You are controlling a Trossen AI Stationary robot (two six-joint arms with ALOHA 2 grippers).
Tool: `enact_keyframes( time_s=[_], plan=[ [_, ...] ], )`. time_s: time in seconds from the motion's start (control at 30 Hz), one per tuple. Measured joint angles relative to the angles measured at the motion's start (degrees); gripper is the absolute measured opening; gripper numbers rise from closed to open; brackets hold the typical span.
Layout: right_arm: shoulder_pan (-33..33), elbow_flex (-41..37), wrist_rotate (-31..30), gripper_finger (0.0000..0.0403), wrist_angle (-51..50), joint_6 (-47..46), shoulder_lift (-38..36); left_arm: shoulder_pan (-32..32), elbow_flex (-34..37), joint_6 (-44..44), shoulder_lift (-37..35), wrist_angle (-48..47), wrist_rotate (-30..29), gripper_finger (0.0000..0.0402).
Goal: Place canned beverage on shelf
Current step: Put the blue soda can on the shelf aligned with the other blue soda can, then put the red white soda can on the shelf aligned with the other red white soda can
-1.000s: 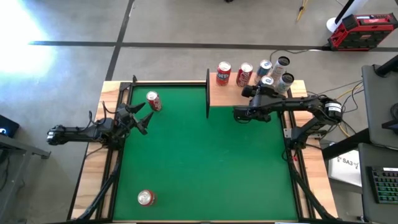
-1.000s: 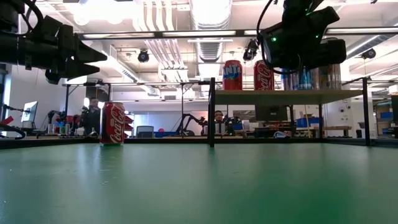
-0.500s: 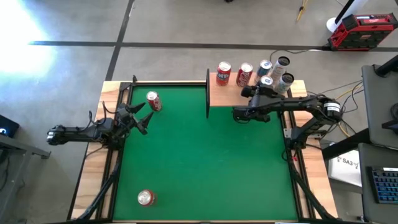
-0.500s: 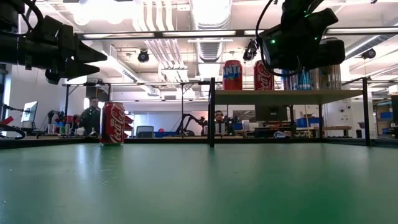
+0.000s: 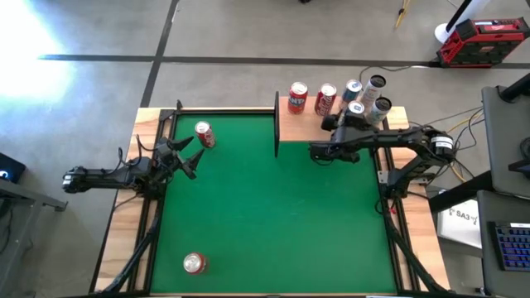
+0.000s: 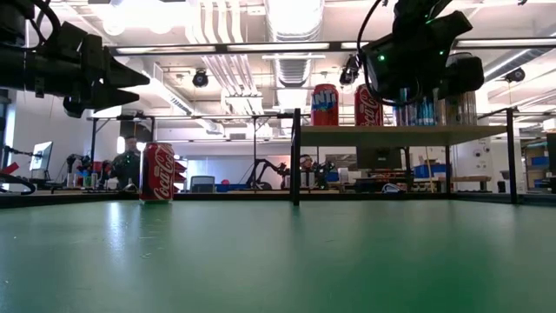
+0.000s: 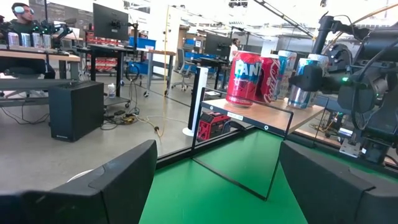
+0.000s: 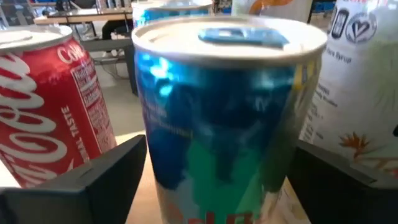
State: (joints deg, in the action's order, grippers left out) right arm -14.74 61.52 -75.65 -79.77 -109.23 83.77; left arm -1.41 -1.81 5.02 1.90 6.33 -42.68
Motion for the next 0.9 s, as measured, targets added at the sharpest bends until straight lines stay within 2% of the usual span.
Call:
enact_keyframes(
  time_s=[0.13,0.6,0.77,0.9],
  plan=[
    [0.5,0.0,2.6,0.0371,-0.2,0.5,-0.3,0.0,0.0,0.0,0.0,0.0,0.0,0.0324],
    [8.7,0.0,11.6,0.0373,-0.9,1.3,-2.5,0.0,0.0,0.0,0.0,0.0,0.0,0.0324],
    [10.0,0.0,18.9,0.0373,-1.1,0.6,-5.1,0.0,0.0,0.0,0.0,0.0,0.0,0.0324],
    [10.7,0.0,27.3,0.0373,-0.9,2.1,-7.4,0.0,0.0,0.0,0.0,0.0,0.0,0.0324]
  ],
)
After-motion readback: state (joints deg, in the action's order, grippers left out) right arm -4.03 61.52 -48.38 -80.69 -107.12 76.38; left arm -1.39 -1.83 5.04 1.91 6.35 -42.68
